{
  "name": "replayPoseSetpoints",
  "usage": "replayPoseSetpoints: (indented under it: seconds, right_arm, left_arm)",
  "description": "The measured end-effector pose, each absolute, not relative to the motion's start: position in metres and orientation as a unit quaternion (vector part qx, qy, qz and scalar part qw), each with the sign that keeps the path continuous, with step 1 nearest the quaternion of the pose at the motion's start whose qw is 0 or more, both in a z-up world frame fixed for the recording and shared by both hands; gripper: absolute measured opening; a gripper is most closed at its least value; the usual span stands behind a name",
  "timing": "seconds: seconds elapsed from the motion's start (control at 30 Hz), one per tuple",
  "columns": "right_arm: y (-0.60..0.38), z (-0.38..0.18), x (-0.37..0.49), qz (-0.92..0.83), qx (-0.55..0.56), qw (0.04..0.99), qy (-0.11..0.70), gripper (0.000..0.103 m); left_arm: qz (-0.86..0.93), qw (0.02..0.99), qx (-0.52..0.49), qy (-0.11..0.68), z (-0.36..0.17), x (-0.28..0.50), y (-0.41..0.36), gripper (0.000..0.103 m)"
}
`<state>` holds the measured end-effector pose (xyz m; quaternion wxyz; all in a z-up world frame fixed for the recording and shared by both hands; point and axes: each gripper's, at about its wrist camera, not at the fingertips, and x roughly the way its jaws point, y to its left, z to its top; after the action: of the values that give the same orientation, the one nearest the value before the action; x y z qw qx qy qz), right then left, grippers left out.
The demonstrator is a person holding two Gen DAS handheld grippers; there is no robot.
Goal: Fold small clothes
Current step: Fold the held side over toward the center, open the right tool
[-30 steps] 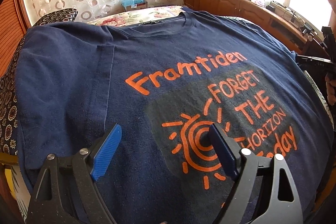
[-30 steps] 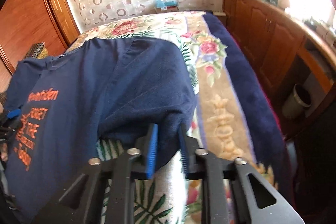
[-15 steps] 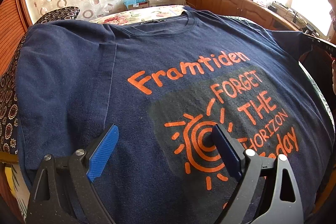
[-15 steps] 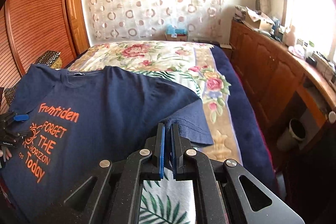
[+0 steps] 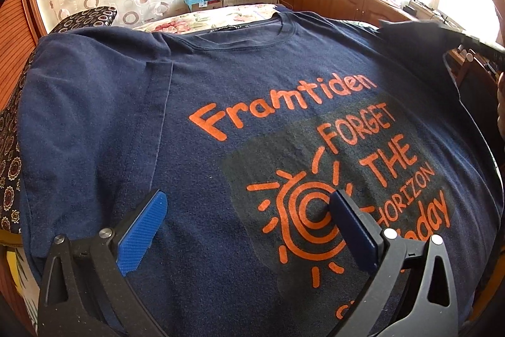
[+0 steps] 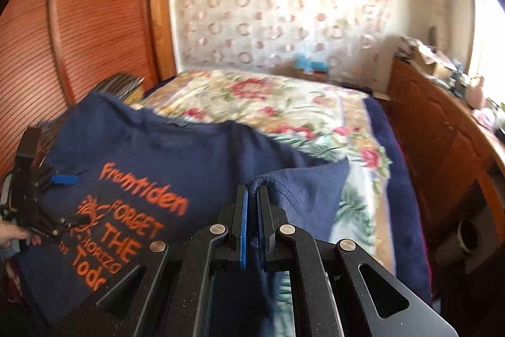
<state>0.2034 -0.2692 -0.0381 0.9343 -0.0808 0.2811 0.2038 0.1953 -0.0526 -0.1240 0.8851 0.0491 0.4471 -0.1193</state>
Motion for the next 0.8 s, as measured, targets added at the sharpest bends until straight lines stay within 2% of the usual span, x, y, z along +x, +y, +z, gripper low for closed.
replayPoseSetpoints:
  seconds: [0.23,0.3,0.37,0.5,0.63,0.8]
  right_arm:
    - [-0.259,-0.085,0.209,0.224,-0.1,0.907,0.343,0.005]
    - [-0.264,-0.093,0.21,0.221,-0.1,0.904,0.354,0.012]
    - [-0.271,-0.097,0.211,0.216,-0.1,0.902,0.36,0.028]
    - [-0.275,-0.088,0.197,0.206,-0.09,0.906,0.36,0.029]
    - [-0.286,-0.074,0.183,0.195,-0.07,0.915,0.345,0.047]
    - [-0.313,-0.063,0.186,0.154,-0.047,0.929,0.334,0.049]
  left_arm:
    - [-0.119,0.885,0.049,0.447,-0.124,0.195,-0.052,0.103]
    - [-0.119,0.885,0.05,0.447,-0.124,0.196,-0.052,0.103]
    - [-0.119,0.885,0.05,0.447,-0.124,0.196,-0.052,0.103]
    - [-0.119,0.885,0.049,0.447,-0.124,0.195,-0.052,0.103]
    - [-0.117,0.886,0.05,0.446,-0.123,0.195,-0.052,0.103]
    - [-0.092,0.901,0.041,0.421,-0.111,0.19,-0.046,0.102]
